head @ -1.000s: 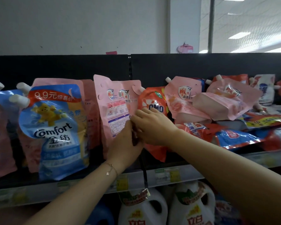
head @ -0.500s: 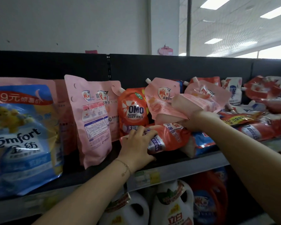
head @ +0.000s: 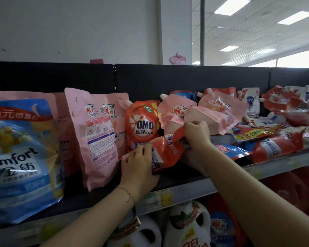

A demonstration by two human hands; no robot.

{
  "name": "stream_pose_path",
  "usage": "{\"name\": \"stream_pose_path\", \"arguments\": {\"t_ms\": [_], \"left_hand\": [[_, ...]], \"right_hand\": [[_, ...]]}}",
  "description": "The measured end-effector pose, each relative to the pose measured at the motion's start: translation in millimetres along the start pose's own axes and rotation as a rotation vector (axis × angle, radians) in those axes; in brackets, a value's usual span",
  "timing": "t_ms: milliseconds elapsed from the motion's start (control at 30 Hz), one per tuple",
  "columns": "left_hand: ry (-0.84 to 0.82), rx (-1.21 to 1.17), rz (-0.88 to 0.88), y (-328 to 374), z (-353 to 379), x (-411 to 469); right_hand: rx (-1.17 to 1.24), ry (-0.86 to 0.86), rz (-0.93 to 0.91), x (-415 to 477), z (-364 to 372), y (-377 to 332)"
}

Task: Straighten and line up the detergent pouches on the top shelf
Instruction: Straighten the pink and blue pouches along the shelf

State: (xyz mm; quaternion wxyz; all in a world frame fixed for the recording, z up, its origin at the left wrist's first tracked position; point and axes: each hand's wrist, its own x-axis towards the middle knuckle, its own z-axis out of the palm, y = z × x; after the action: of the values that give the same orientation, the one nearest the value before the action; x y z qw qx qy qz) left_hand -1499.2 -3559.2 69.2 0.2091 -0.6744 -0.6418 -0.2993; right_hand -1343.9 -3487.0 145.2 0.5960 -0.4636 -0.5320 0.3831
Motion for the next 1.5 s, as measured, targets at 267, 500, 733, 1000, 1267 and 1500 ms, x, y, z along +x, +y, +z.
{"name": "stream_pose_path", "arguments": {"t_ms": [267, 500, 733, 1000, 1267, 1500], "left_hand": [[0.155, -0.404, -0.203, -23, -16, 2], [0.412, -0.716, -0.388, -38, -25, 2], [0.555, -0.398, -0.281, -40, -37, -16], [0.428, -0.309, -0.233, -50, -30, -9], [0.684, -0.357, -0.223, -28, -29, -28], [0.533, -0.263, -0.108, -13, -16, -50]], "right_hand": [[0.28, -0.095, -0.141, -22, 43, -40], [0.161, -0.445, -0.522, -43, 106, -101], [0.106, -0.608, -0.504, -46, 114, -90], [-0.186, -0.656, -0.436, -36, 59, -35], [-0.578, -0.598, -0.491, -20, 13, 13], [-0.703, -0.562, -0.699, -23, 8, 25]]}}
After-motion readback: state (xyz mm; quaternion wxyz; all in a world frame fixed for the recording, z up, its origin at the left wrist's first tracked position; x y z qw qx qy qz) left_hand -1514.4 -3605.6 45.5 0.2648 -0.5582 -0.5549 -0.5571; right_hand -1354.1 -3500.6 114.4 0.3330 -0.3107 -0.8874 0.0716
